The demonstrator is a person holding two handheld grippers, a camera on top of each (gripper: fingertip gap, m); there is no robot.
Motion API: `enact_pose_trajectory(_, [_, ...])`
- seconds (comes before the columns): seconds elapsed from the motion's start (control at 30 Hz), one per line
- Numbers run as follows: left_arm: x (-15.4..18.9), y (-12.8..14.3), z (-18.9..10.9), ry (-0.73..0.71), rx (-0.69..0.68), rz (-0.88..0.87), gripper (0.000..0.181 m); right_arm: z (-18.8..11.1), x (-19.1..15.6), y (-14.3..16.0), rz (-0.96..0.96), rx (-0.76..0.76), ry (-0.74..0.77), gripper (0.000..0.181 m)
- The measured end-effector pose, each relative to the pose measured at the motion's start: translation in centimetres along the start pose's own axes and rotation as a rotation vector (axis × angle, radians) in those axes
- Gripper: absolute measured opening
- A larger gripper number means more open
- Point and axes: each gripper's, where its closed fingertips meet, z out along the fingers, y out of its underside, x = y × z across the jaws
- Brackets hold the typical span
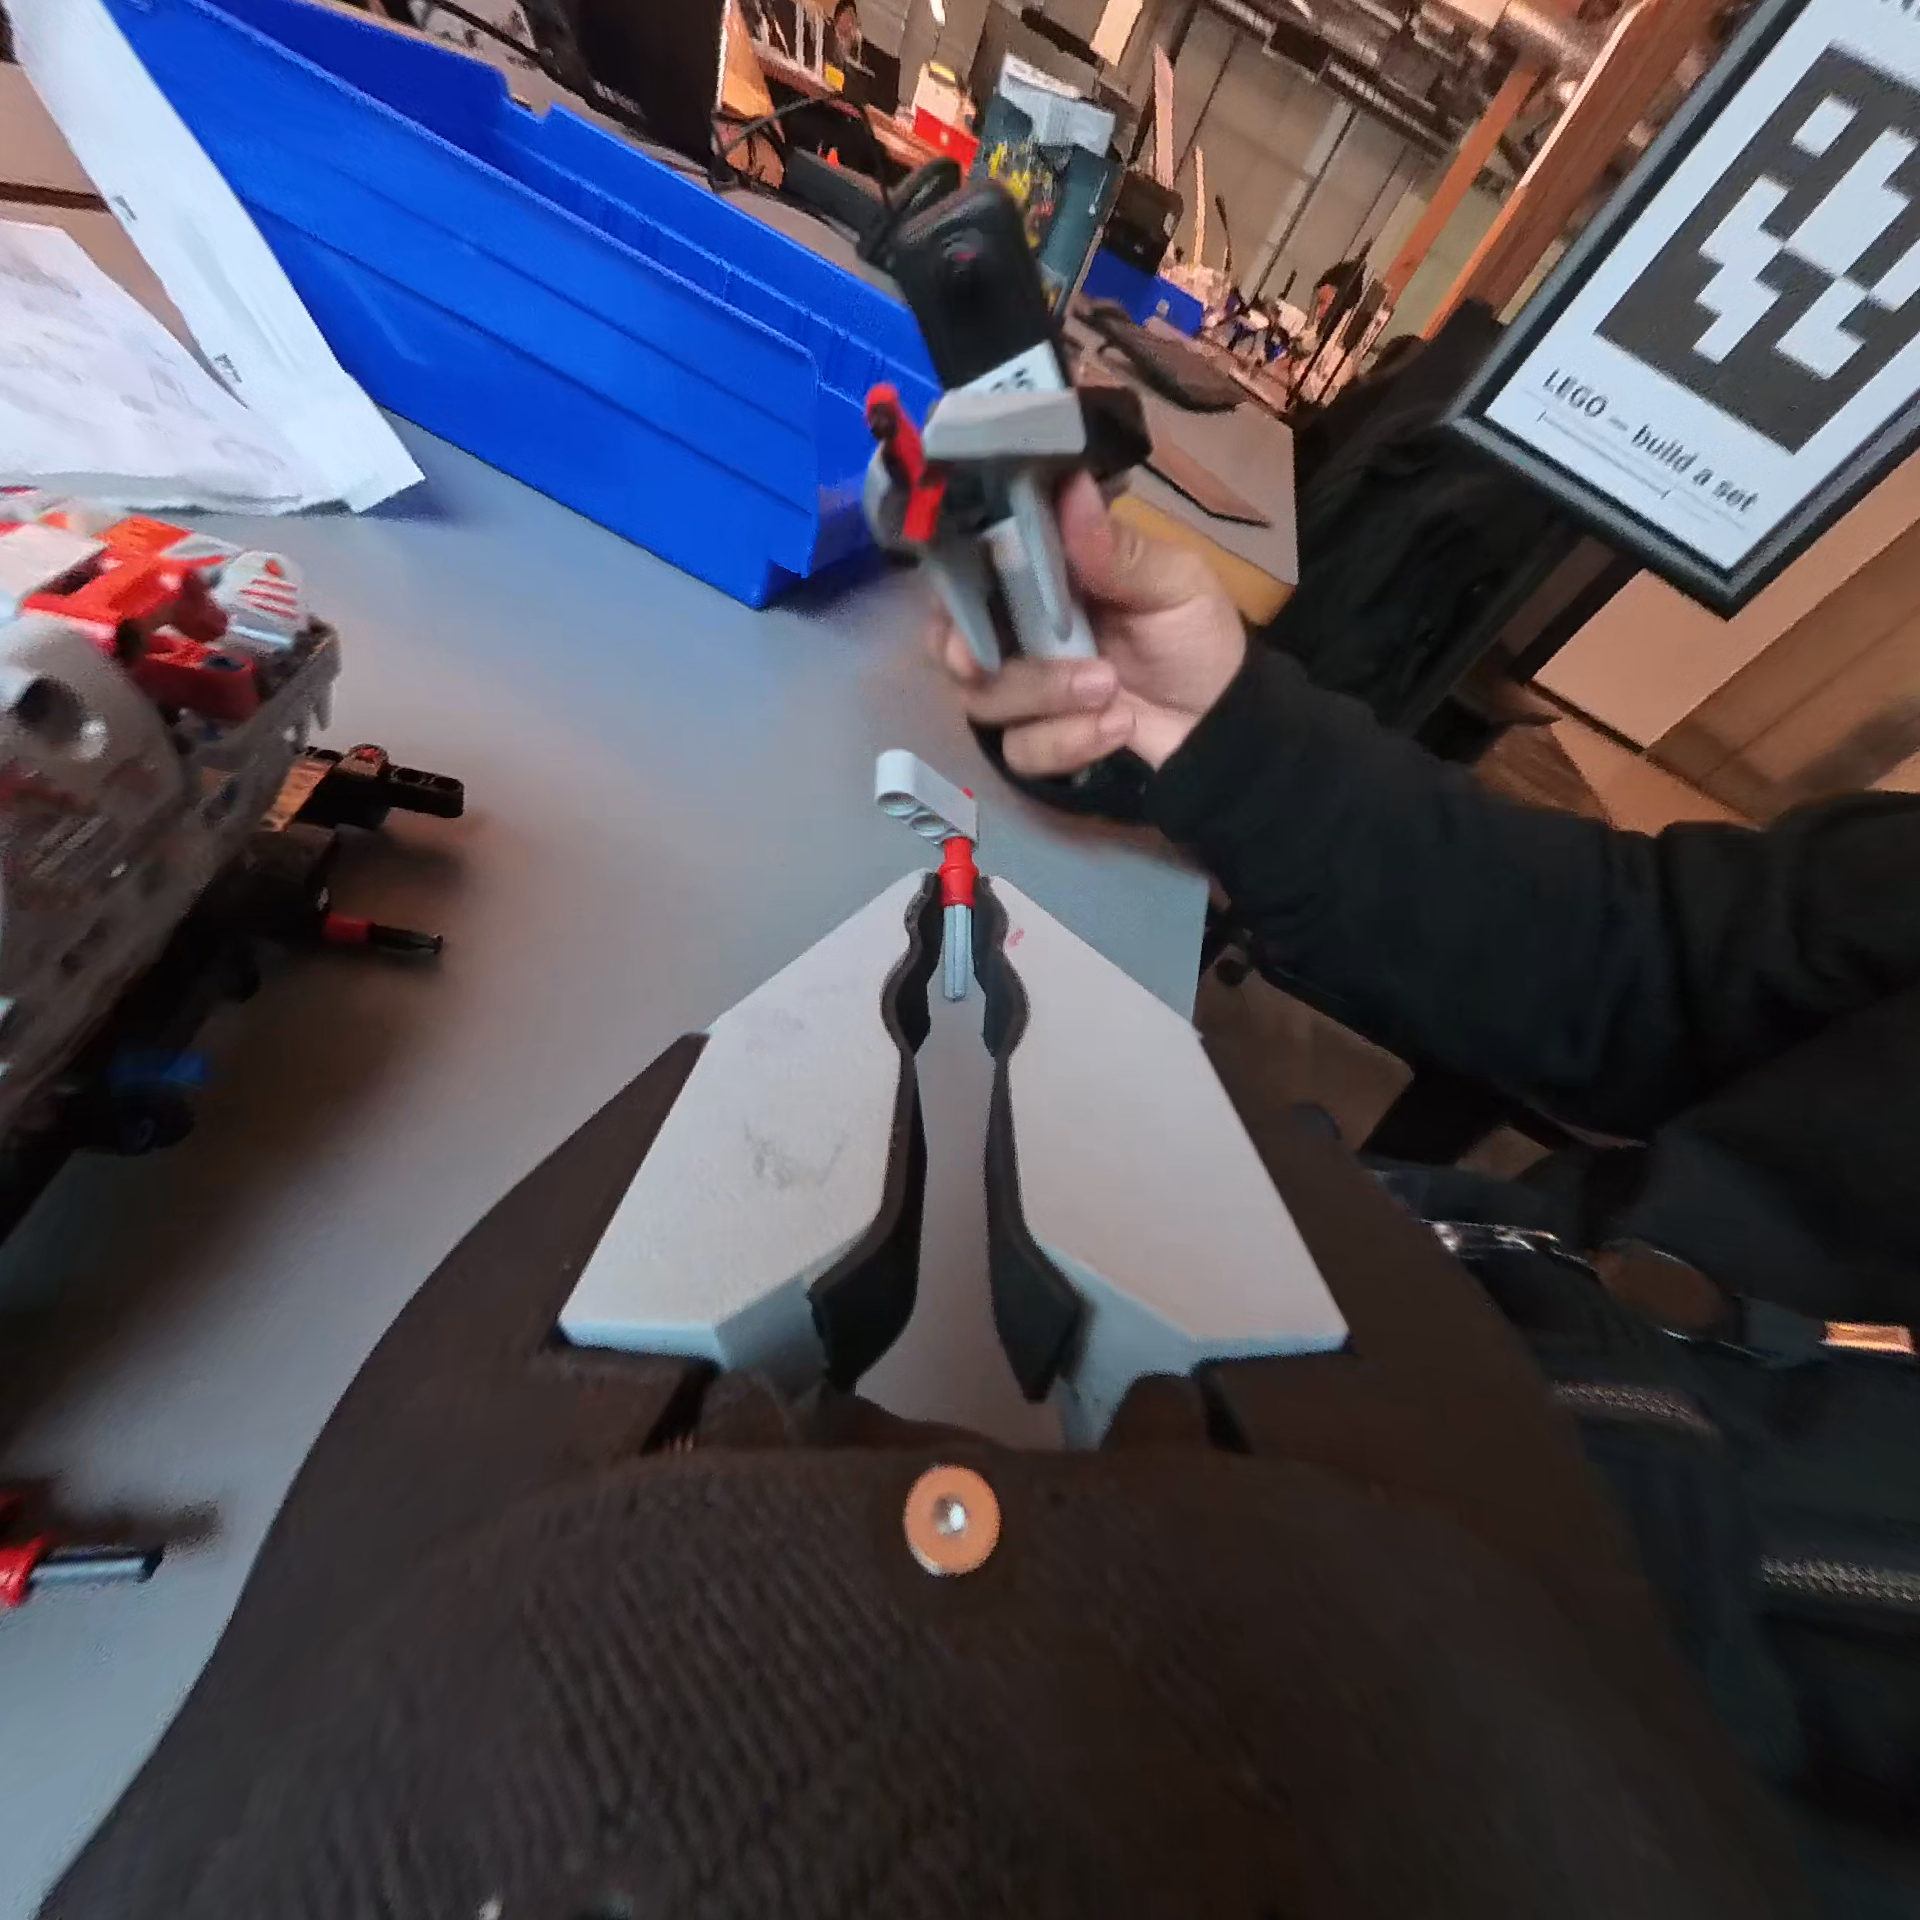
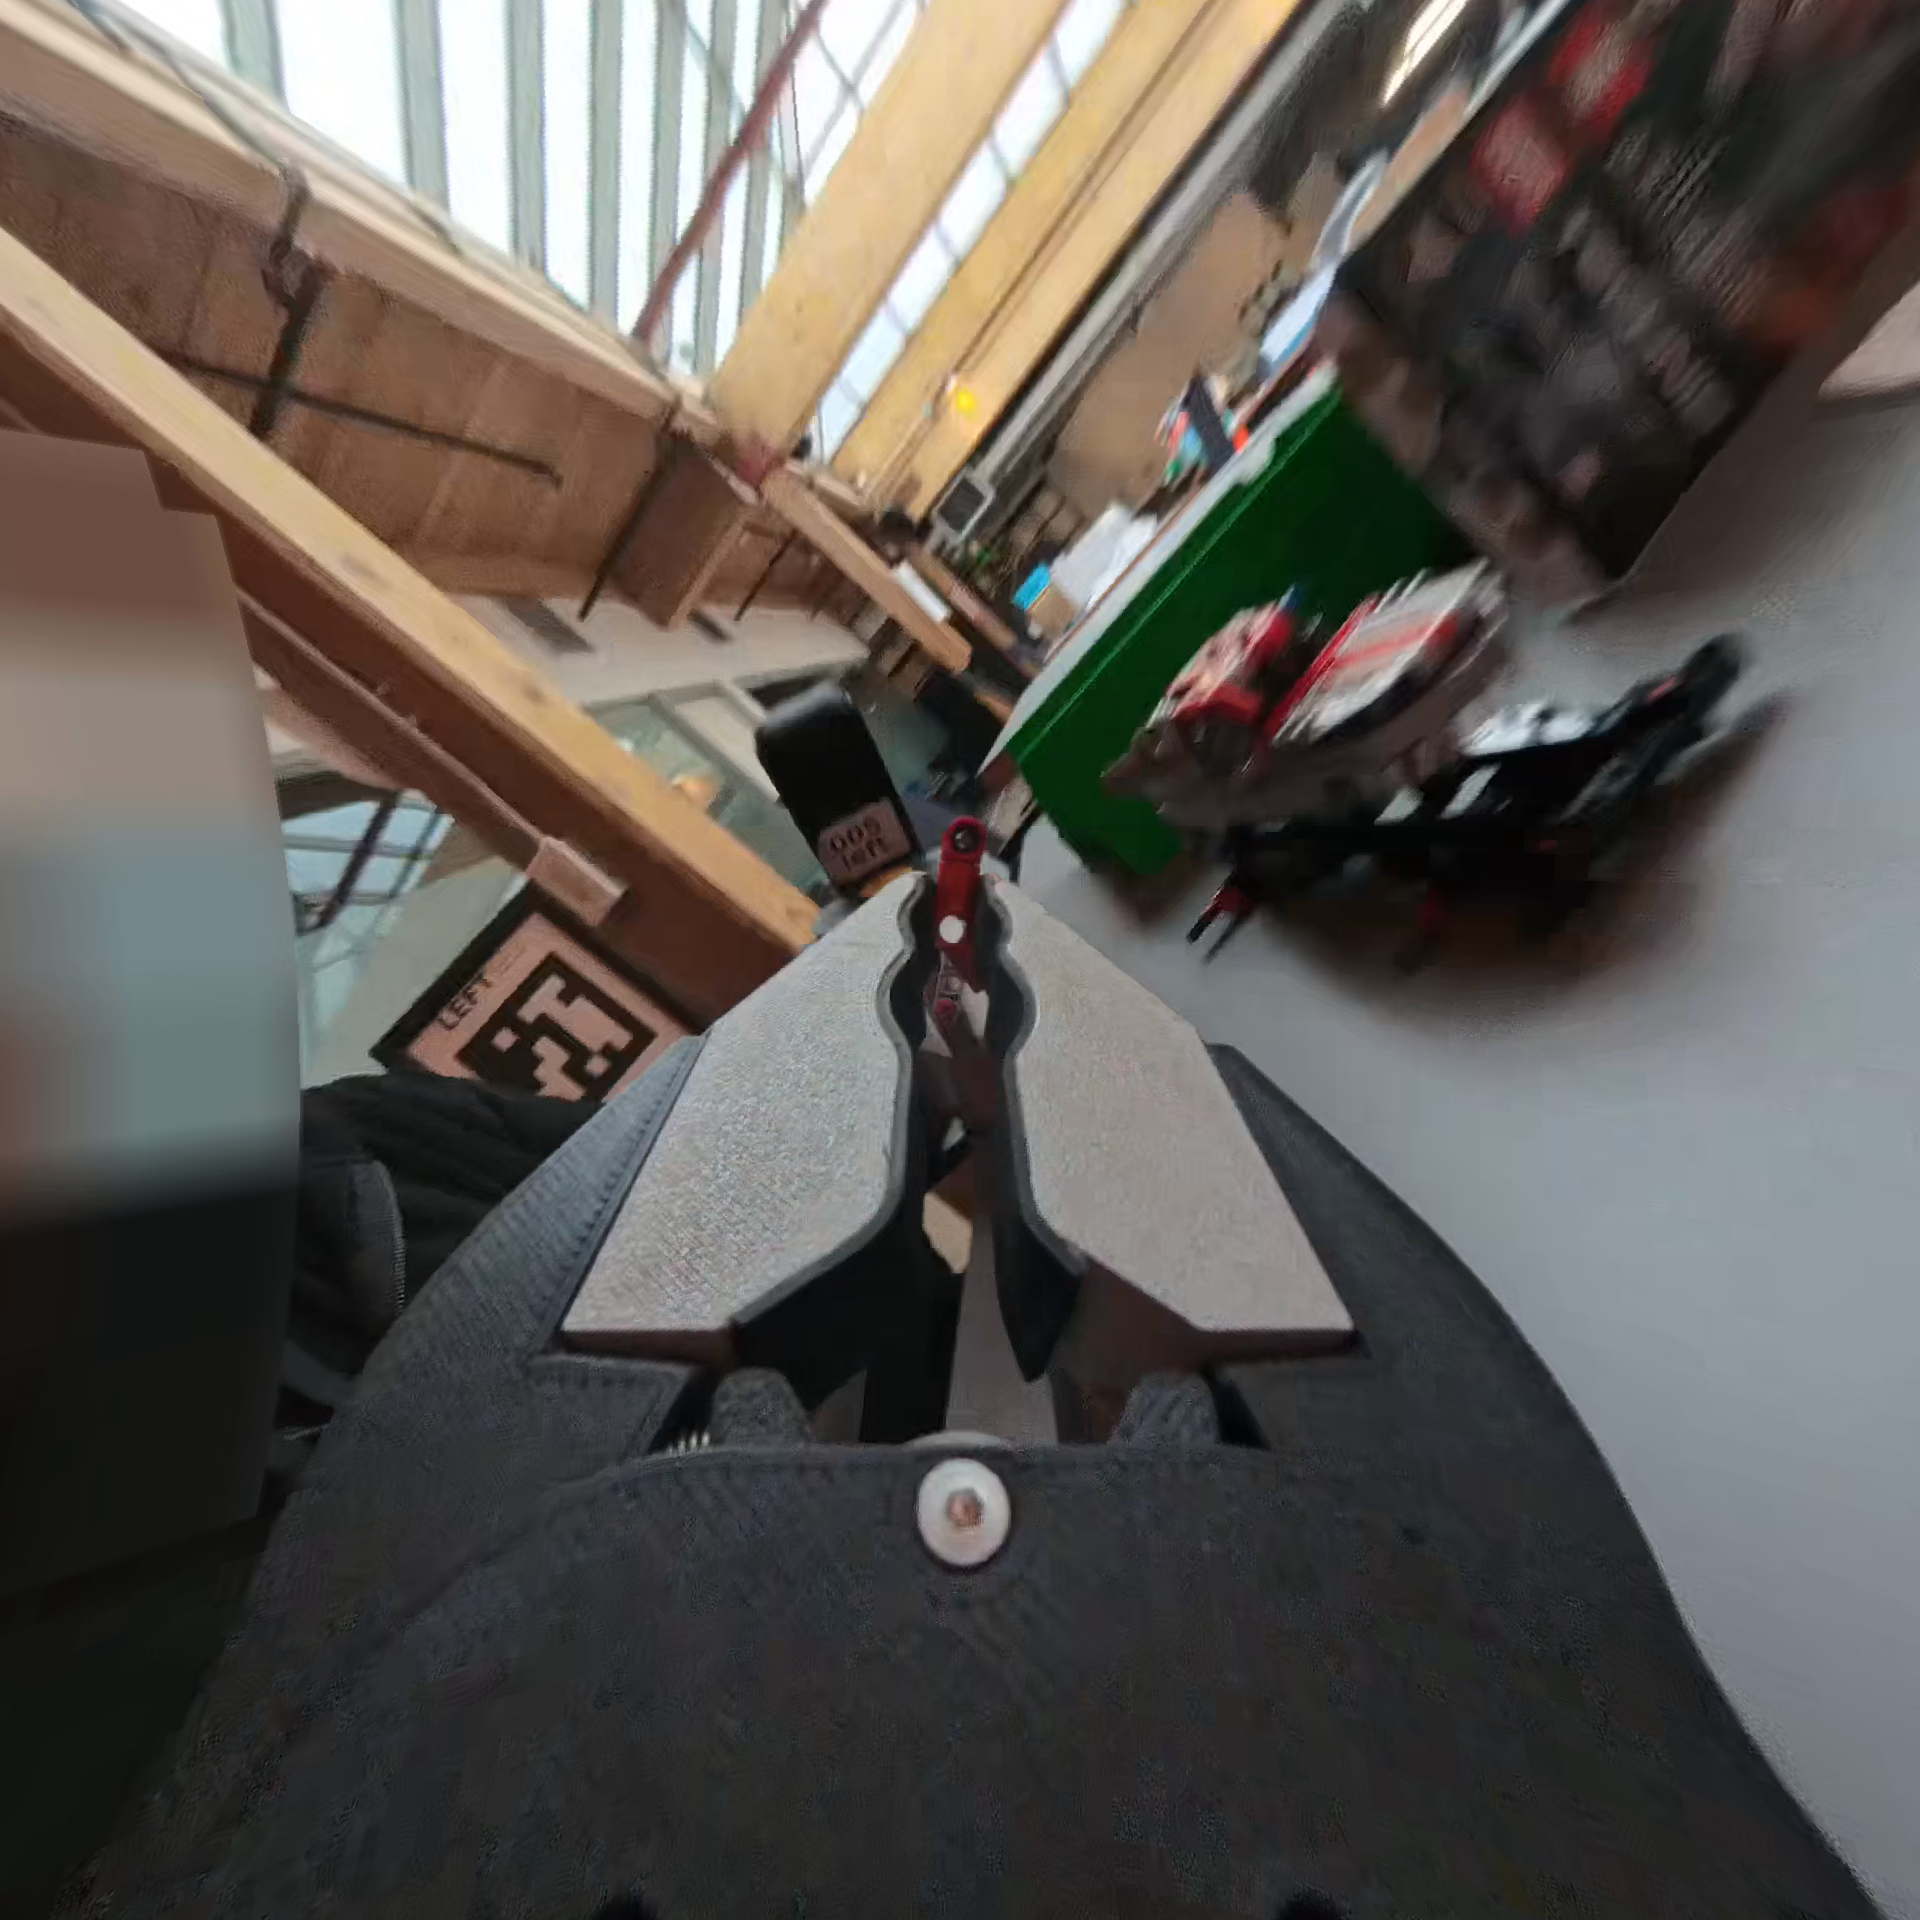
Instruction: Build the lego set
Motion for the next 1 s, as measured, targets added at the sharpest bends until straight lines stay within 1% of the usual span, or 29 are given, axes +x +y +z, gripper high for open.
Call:
enact_pose_trajectory(0.03, [0.1, 0.0, -0.2, 0.016, -0.002, -0.007, 0.004, -0.8, -0.5, -0.3, -0.063, -0.027, 0.027, 0.002])
enact_pose_trajectory(0.1, [0.3, 0.0, 0.3, 0.015, -0.008, 0.018, 0.004, -0.5, -2.0, 0.3, -0.136, -0.117, 0.037, 0.003])
enact_pose_trajectory(0.13, [0.5, 0.1, 0.7, 0.016, -0.018, 0.033, 0.004, 0.1, -1.9, 0.8, -0.172, -0.156, 0.075, 0.003])
enact_pose_trajectory(0.2, [0.7, 0.2, 1.2, 0.019, -0.028, 0.043, 0.004, 1.0, -0.9, 2.8, -0.214, -0.289, 0.161, 0.003])
enact_pose_trajectory(0.27, [0.0, 0.1, 1.2, -0.026, -0.021, 0.029, 0.005, 1.5, -0.4, 4.3, -0.222, -0.359, 0.183, 0.004])
enact_pose_trajectory(0.33, [-1.7, 0.1, 1.2, -0.128, -0.023, -0.013, 0.005, 1.9, 0.1, 5.0, -0.211, -0.372, 0.181, 0.004])
enact_pose_trajectory(0.4, [-3.6, 0.7, 1.4, -0.249, -0.065, -0.057, 0.005, 2.0, 0.3, 5.6, -0.2, -0.395, 0.163, 0.004])
enact_pose_trajectory(0.43, [-4.1, 1.2, 1.6, -0.278, -0.103, -0.069, 0.012, 2.0, 0.4, 5.6, -0.207, -0.394, 0.165, 0.004])
enact_pose_trajectory(0.47, [-4.4, 1.8, 1.9, -0.296, -0.151, -0.078, 0.022, 2.0, 0.4, 5.6, -0.216, -0.392, 0.166, 0.005])
enact_pose_trajectory(0.5, [-4.6, 2.4, 2.1, -0.313, -0.193, -0.081, 0.027, 1.9, 0.5, 5.6, -0.218, -0.395, 0.171, 0.004])
enact_pose_trajectory(0.53, [-4.7, 2.8, 2.3, -0.32, -0.219, -0.075, 0.028, 1.8, 0.7, 5.6, -0.217, -0.398, 0.181, 0.004])
enact_pose_trajectory(0.6, [-4.4, 2.9, 2.4, -0.323, -0.234, -0.036, 0.036, 1.7, 0.9, 5.6, -0.218, -0.393, 0.192, 0.004])
enact_pose_trajectory(0.67, [-4.7, 2.8, 2.0, -0.365, -0.246, 0.024, 0.043, 1.7, 1.0, 5.6, -0.217, -0.386, 0.19, 0.004])
enact_pose_trajectory(0.73, [-4.8, 2.5, 1.4, -0.399, -0.249, 0.088, 0.04, 1.8, 0.8, 5.9, -0.221, -0.399, 0.162, 0.004])
enact_pose_trajectory(0.77, [-4.1, 2.1, 1.4, -0.368, -0.235, 0.108, 0.033, 1.8, 0.7, 6.2, -0.23, -0.41, 0.151, 0.004])
enact_pose_trajectory(0.8, [-2.7, 1.6, 1.6, -0.293, -0.209, 0.115, 0.029, 1.9, 0.6, 6.5, -0.242, -0.426, 0.145, 0.004])
enact_pose_trajectory(0.87, [-0.2, 0.7, 1.9, -0.145, -0.149, 0.101, 0.029, 2.0, 0.1, 7.3, -0.272, -0.476, 0.117, 0.004])
enact_pose_trajectory(1.0, [1.8, 0.9, 1.9, 0.027, -0.135, -0.005, 0.026, 2.1, -0.5, 8.9, -0.315, -0.564, 0.085, 0.004])
